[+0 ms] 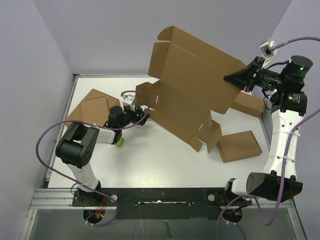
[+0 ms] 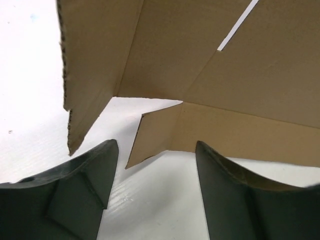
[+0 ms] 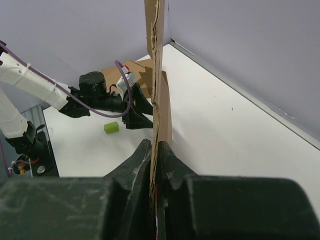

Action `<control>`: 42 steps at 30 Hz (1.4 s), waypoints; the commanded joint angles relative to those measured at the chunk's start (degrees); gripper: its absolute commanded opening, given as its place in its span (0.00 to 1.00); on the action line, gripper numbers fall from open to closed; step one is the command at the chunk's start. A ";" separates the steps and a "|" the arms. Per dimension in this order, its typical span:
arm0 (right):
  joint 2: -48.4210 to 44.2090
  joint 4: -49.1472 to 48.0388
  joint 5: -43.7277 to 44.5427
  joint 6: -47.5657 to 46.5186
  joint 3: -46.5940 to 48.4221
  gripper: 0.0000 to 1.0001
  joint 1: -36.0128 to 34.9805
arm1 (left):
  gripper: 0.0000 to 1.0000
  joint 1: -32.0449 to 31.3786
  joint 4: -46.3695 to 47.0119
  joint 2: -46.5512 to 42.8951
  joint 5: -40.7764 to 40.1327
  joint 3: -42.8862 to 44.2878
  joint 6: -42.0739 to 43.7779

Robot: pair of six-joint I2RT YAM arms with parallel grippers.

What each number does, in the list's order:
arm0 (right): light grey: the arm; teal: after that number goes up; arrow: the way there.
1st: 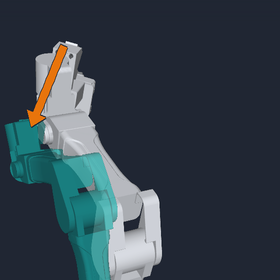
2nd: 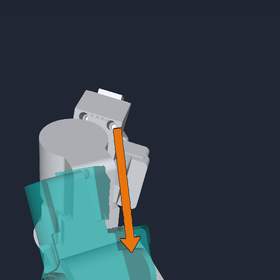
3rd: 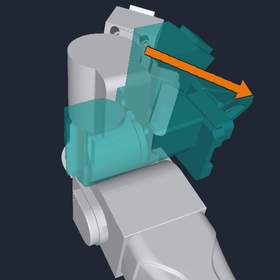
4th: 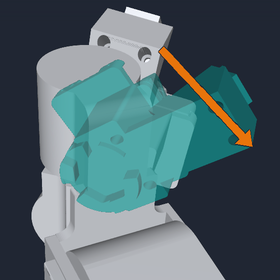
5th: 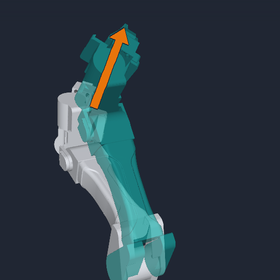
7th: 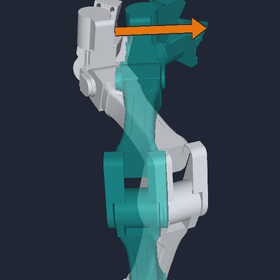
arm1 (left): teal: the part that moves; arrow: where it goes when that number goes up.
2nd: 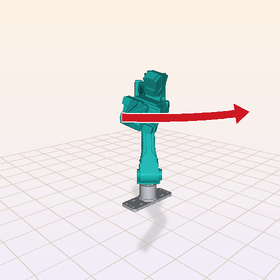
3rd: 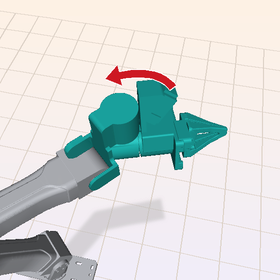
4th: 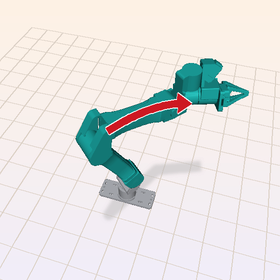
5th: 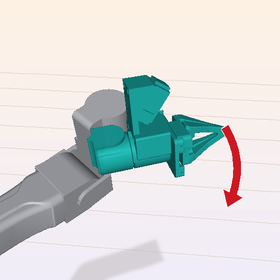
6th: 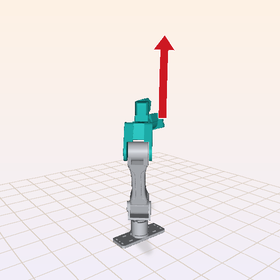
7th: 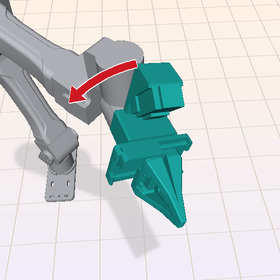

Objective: Fold the paper box

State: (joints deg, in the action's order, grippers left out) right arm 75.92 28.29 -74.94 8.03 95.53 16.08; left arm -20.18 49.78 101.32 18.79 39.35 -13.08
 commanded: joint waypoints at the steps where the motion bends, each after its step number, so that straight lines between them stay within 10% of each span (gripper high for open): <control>1: 0.01 -2.36 0.75 0.14 0.48 0.00 -0.24 | 0.55 0.17 4.80 1.55 2.89 2.97 0.78; 11: 1.66 -3.08 1.63 0.01 -1.20 0.00 -0.42 | 0.00 0.29 1.19 0.07 4.11 2.01 -0.62; 30: 3.76 -6.11 2.25 1.15 -3.92 0.00 -0.53 | 0.25 6.31 -17.34 -2.28 7.23 9.14 -8.89; 42: 4.15 -8.41 2.08 2.45 -5.23 0.00 -1.13 | 0.00 2.19 -20.96 5.01 -0.22 14.28 -5.96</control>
State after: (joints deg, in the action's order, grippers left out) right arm 80.47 23.66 -72.14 9.15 90.32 15.62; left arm -16.73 28.49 103.44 22.68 50.00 -20.45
